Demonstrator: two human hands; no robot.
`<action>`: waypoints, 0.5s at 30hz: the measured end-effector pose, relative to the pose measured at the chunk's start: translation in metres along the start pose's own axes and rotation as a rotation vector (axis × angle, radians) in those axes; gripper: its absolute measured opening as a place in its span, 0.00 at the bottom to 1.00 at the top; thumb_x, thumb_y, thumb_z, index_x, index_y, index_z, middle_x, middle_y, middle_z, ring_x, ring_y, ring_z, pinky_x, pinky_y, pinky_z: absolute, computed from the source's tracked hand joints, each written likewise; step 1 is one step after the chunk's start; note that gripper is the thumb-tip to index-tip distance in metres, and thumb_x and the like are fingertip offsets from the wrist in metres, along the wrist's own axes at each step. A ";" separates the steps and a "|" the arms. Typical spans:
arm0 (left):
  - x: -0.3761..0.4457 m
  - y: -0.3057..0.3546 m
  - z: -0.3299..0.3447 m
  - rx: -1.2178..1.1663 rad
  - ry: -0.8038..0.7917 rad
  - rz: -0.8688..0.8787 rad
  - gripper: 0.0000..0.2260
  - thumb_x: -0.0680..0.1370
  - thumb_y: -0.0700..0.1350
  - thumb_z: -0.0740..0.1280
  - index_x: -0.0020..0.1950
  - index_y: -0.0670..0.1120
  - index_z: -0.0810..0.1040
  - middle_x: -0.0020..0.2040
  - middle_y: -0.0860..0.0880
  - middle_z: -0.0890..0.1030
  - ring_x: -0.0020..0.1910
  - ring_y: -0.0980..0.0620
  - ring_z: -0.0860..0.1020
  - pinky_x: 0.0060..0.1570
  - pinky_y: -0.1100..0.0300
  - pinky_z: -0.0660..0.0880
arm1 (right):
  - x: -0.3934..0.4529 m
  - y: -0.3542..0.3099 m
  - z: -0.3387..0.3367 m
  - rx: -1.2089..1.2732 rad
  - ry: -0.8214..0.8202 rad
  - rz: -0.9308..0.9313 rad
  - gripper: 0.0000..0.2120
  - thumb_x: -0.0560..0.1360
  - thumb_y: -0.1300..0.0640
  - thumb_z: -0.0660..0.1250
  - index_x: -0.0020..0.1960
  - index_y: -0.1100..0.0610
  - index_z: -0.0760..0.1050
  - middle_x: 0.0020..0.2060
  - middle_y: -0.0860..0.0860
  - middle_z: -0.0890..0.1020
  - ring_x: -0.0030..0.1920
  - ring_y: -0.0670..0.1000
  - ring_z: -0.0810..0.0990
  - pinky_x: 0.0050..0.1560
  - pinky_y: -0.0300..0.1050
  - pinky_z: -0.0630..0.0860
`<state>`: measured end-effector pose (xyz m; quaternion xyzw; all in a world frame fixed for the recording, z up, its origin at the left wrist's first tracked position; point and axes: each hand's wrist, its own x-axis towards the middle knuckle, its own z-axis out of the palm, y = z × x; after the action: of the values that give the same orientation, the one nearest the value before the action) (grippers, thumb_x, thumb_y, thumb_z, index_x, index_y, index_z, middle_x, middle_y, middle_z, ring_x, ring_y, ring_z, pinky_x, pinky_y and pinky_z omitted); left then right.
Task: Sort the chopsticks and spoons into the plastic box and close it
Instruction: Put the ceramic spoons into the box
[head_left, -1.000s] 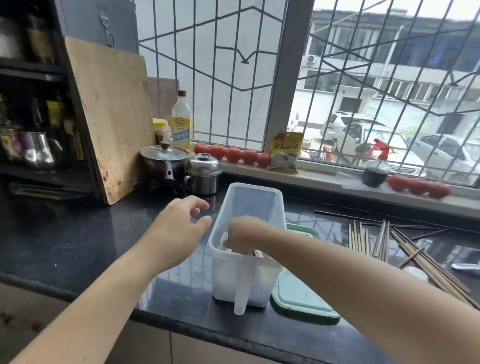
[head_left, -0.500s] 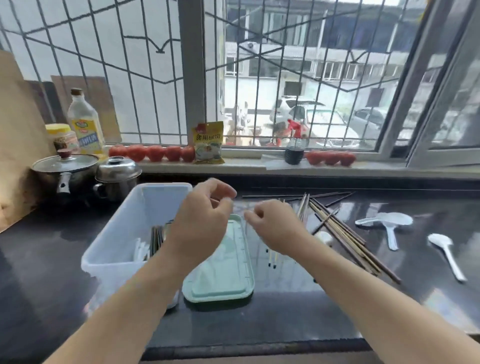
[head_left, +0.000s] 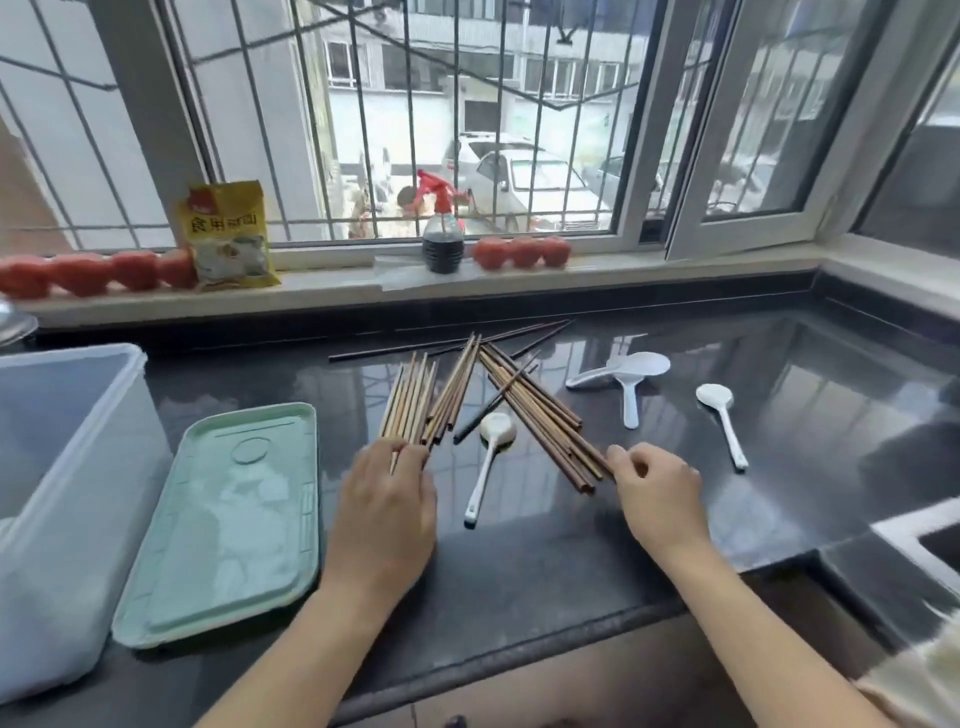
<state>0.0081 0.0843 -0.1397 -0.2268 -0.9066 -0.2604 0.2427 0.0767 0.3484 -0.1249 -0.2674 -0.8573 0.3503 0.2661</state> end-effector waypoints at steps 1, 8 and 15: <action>0.001 -0.001 0.002 0.013 0.018 -0.009 0.07 0.77 0.38 0.70 0.55 0.43 0.80 0.55 0.45 0.77 0.54 0.44 0.74 0.53 0.48 0.75 | 0.004 0.003 0.000 0.072 0.031 0.048 0.22 0.81 0.53 0.63 0.34 0.66 0.68 0.27 0.56 0.74 0.31 0.54 0.68 0.31 0.42 0.64; -0.002 -0.016 0.014 0.028 0.025 -0.161 0.10 0.75 0.36 0.71 0.56 0.40 0.80 0.54 0.41 0.77 0.51 0.39 0.74 0.55 0.44 0.72 | 0.007 0.011 0.002 0.236 0.202 0.183 0.17 0.80 0.53 0.63 0.37 0.63 0.73 0.31 0.54 0.76 0.35 0.52 0.72 0.37 0.48 0.67; -0.003 -0.014 0.010 -0.054 -0.006 -0.245 0.13 0.76 0.34 0.67 0.60 0.39 0.79 0.56 0.40 0.76 0.55 0.39 0.73 0.57 0.44 0.71 | 0.008 0.019 0.000 0.367 0.281 0.241 0.08 0.78 0.63 0.63 0.48 0.52 0.78 0.41 0.44 0.80 0.43 0.48 0.78 0.43 0.43 0.71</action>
<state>-0.0005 0.0792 -0.1537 -0.1216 -0.9208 -0.3118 0.2004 0.0761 0.3657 -0.1367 -0.3608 -0.6958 0.4886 0.3833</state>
